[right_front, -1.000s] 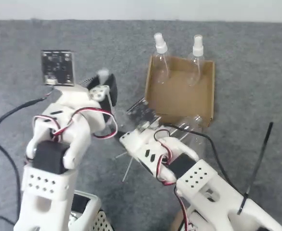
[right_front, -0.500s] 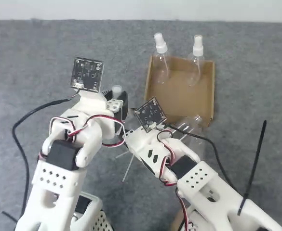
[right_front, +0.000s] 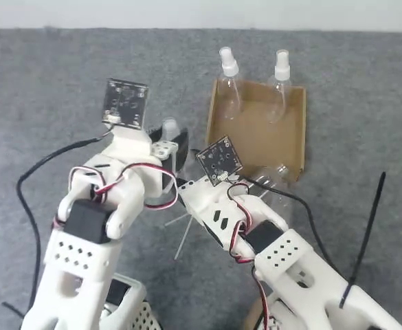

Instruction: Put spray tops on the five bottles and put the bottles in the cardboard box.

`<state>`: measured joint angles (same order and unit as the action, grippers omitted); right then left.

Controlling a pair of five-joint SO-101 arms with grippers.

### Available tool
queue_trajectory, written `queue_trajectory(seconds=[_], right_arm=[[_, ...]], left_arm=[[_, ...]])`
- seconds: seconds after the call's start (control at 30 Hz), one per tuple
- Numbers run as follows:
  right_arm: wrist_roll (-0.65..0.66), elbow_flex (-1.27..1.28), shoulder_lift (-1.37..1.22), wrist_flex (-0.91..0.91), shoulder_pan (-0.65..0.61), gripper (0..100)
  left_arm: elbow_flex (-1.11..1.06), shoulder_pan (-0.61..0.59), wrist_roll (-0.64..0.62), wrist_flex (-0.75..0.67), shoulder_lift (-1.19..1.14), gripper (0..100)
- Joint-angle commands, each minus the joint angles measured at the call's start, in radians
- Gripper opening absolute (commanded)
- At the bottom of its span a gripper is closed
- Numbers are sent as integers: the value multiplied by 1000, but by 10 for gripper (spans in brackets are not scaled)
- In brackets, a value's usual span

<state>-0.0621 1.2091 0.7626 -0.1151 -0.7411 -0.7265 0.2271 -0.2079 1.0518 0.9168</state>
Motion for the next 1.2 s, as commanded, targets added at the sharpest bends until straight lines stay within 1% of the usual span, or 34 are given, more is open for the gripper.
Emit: queue_trajectory(seconds=[0.0,0.13,0.27,0.4,0.63,0.77,0.87,0.97,1.03,1.1,1.17], right_arm=[[-9,-5,48,25,12,6],[-9,-5,48,24,12,6],[-9,-5,48,24,12,6],[-9,-5,48,24,12,6],[-9,-5,48,22,12,6],[-9,-5,48,21,12,6],[-9,-5,48,19,12,6],[-9,-5,48,19,12,6],[-9,-5,48,19,12,6],[-9,-5,48,21,12,6],[-9,-5,48,21,12,6]], left_arm=[[133,-2,6,-14,17,148],[203,-100,6,-14,12,148],[196,-172,15,-15,11,148],[122,-140,54,-14,12,148],[2,-60,57,-15,17,148],[-10,-43,57,-14,21,148],[21,-66,57,-9,23,148],[76,-137,55,8,23,149],[119,-180,52,43,23,152],[142,-193,51,100,44,152],[117,-183,51,127,103,152]])
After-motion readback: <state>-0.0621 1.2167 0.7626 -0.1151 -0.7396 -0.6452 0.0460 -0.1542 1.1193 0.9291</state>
